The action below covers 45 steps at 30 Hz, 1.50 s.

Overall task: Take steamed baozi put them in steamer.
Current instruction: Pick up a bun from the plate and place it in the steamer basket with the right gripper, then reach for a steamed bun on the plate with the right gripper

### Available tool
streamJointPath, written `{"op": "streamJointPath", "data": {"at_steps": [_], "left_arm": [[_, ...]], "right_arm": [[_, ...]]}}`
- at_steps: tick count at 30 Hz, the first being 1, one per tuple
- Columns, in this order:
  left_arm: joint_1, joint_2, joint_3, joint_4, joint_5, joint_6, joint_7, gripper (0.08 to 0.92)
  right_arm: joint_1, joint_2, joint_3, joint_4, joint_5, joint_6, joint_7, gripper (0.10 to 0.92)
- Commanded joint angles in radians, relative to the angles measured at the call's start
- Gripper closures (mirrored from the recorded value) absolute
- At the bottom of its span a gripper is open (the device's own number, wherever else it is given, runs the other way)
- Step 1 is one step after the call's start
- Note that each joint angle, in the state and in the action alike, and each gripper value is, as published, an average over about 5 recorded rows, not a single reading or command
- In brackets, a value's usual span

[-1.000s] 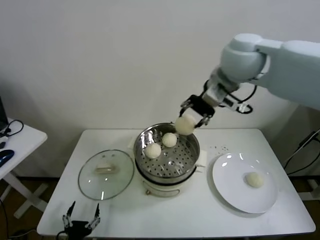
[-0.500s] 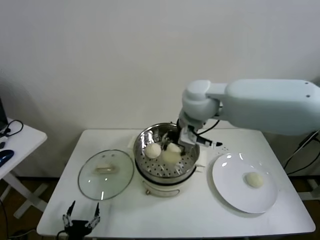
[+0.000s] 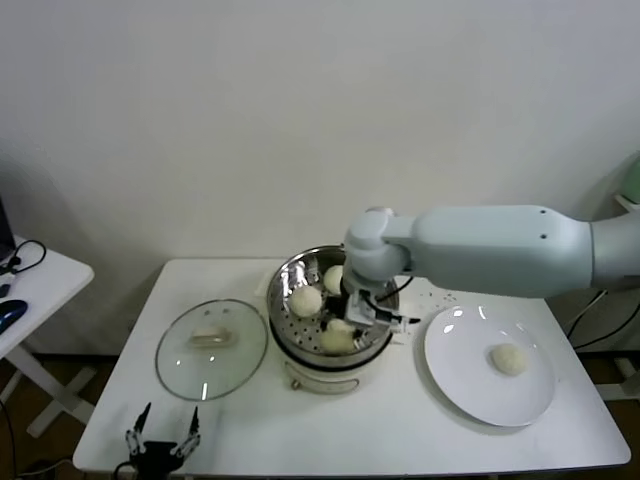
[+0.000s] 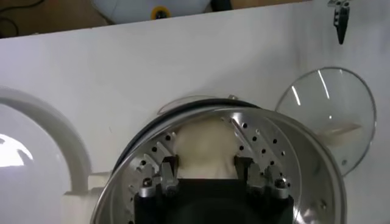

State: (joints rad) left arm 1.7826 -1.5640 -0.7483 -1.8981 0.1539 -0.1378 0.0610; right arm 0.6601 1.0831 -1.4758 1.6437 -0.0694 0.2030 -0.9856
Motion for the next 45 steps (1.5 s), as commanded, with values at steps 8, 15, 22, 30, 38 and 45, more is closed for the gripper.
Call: {"op": "streamJointPath", "data": {"at_steps": [8,15,22,30,38,45], "left_arm": [[0.002,0.0,-0.002,0.002,0.004,-0.002,0.0,0.177],[0.002,0.0,0.0,0.001,0.005,-0.002,0.0,0.177],[0.003,0.003,-0.001,0.005,0.014,-0.008,-0.003,0.177],[0.01,0.005,0.002,-0.016,-0.007,-0.004,-0.004,0.177],[0.014,0.001,0.003,-0.023,-0.012,-0.012,-0.007,0.177],[0.011,-0.003,0.001,-0.011,-0.01,-0.013,-0.01,0.177]], "right_arm": [[-0.068,0.001,0.021,-0.033,-0.062,0.016,0.088,0.37],[0.115,-0.092,0.012,-0.048,0.121,0.044,0.039,0.217],[0.506,-0.178,-0.277,-0.145,0.497,-0.029,-0.113,0.203],[0.626,-0.381,-0.638,-0.082,0.58,-0.282,-0.121,0.203],[0.337,-0.624,-0.564,-0.147,0.367,-0.404,-0.013,0.203],[0.061,-0.682,-0.358,-0.246,0.258,-0.427,0.03,0.203]]}}
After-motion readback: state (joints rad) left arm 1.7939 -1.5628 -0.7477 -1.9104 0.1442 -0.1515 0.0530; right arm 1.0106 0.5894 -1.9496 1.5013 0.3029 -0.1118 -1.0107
